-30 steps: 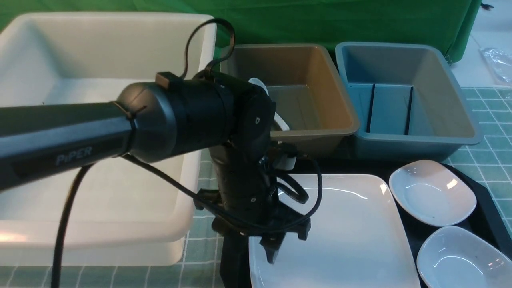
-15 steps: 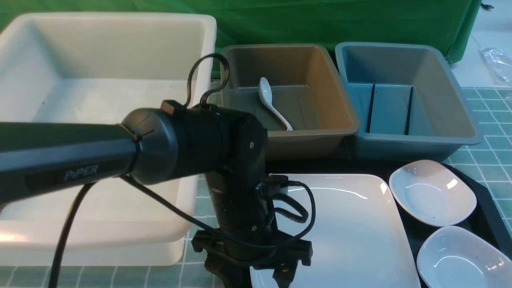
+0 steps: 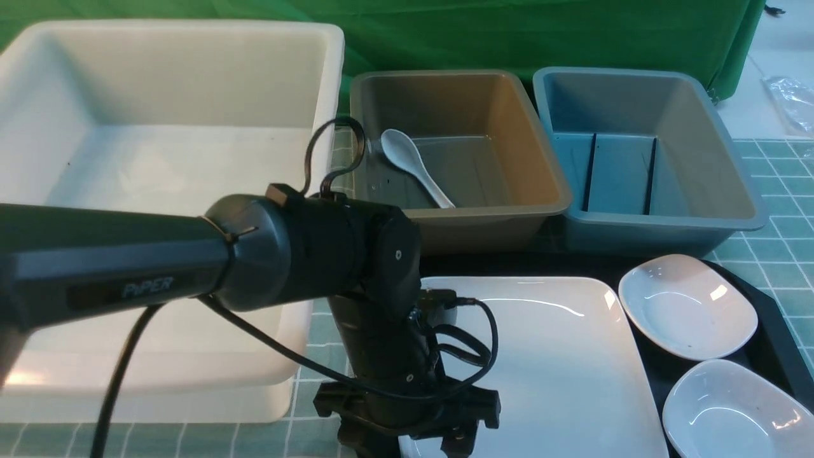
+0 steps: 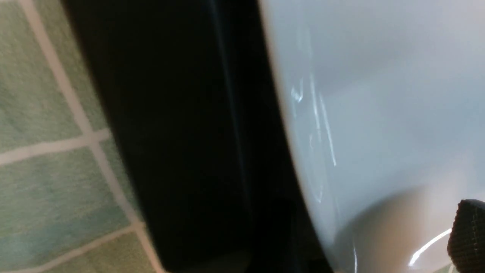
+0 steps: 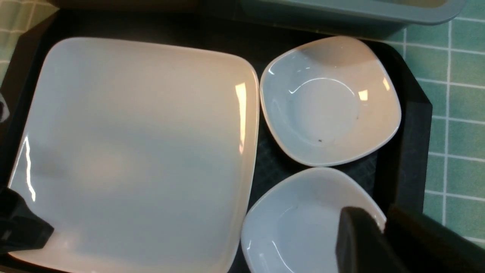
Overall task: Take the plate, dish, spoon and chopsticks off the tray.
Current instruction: Use the left arm to grab a plate from the dinner plate
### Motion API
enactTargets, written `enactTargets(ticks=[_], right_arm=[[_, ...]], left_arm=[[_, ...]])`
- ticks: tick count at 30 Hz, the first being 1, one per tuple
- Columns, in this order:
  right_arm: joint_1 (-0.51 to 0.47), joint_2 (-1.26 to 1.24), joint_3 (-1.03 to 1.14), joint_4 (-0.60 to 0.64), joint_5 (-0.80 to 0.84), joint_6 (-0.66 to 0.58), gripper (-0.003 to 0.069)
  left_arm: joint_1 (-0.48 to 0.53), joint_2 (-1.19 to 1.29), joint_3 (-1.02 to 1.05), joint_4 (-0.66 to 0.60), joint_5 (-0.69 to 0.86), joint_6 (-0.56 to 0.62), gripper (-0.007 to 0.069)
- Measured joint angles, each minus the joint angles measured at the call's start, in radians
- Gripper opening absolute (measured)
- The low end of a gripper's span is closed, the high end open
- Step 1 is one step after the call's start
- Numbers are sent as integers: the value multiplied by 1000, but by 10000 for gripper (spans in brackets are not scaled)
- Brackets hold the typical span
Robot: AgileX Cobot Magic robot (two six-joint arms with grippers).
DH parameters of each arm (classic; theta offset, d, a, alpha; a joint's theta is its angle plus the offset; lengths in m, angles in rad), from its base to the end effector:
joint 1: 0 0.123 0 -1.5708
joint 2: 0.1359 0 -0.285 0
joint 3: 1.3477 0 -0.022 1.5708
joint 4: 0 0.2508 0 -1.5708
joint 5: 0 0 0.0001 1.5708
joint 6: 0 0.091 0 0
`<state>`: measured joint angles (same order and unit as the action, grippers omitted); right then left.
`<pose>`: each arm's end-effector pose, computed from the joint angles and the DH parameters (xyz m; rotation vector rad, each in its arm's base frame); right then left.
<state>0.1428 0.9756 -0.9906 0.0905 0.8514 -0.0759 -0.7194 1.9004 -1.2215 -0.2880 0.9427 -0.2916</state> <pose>0.1846 0.0328 0.3642 -0.2186 2.3098 0.1429 0.2519 -0.2485 0.1676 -0.3972 -3.0139 0.3418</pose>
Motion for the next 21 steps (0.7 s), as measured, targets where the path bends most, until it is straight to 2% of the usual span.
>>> enactTargets(ticks=[7,10,11,14,15,16,21], right_arm=[[0,0,0,0,-2,0,143],[0,0,0,0,-11,0,143],[0,0,0,0,-14,0,143],[0,0,0,0,-15,0,143],[0,0,0,0,-15,0,143],[0,0,0,0,-15,0,143],[0,0,0,0,-15,-3,143]], left_arm=[[-1,20,0,-10,-8,5,543],[-1,20,0,14,-20,29,465],[-1,20,0,31,-19,30,403],[0,20,0,42,-23,25,309],[4,20,-4,53,-32,19,228],[5,19,-7,62,-40,19,180],[4,19,-8,85,-36,3,174]])
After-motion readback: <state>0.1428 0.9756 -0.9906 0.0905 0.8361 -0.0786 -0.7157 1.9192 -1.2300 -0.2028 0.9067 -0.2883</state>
